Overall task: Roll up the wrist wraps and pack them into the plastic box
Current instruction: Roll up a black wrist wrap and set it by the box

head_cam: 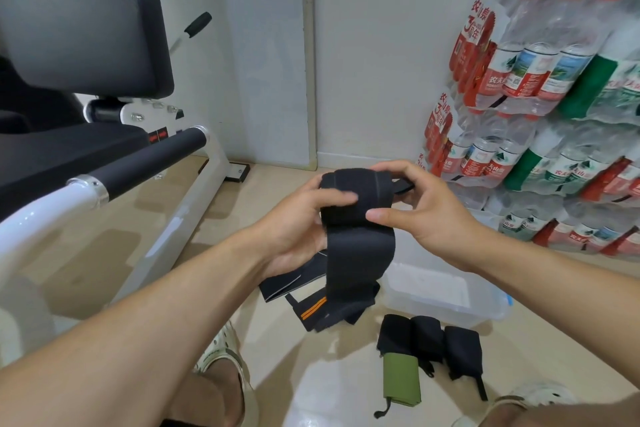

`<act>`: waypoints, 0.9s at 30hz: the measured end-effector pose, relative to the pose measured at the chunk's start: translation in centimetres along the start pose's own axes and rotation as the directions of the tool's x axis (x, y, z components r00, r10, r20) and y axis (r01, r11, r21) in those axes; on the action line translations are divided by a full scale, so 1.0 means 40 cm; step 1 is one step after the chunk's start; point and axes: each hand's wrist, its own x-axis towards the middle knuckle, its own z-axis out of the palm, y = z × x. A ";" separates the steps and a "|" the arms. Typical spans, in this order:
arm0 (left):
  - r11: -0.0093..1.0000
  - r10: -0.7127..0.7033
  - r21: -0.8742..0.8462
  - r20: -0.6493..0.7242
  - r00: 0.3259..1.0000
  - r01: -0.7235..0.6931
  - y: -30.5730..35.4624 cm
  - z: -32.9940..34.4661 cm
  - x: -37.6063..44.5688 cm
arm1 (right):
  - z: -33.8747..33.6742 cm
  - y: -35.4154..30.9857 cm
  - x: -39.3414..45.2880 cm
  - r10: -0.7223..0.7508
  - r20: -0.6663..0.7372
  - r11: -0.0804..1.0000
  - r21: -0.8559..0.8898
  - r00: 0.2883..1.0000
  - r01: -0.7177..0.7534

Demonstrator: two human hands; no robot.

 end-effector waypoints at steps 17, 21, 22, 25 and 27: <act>0.971 0.175 0.175 -0.057 0.983 -0.163 -0.007 -0.024 0.020 | 0.005 0.004 0.011 0.209 0.104 0.929 0.291 0.972 -0.231; 0.948 0.210 0.248 -0.025 0.977 -0.197 -0.012 -0.032 0.015 | 0.006 0.004 0.008 0.266 0.153 0.888 0.345 0.952 -0.303; 0.950 0.202 0.248 -0.023 0.979 -0.190 -0.014 -0.032 0.015 | 0.007 0.005 0.008 0.266 0.141 0.891 0.343 0.954 -0.299; 0.963 0.155 0.228 -0.038 0.987 -0.143 -0.015 -0.028 0.014 | 0.006 0.009 0.008 0.221 0.063 0.930 0.286 0.973 -0.230; 0.974 0.116 0.202 -0.065 0.991 -0.101 -0.014 -0.023 0.016 | 0.006 0.011 0.005 0.156 0.016 0.970 0.187 0.988 -0.157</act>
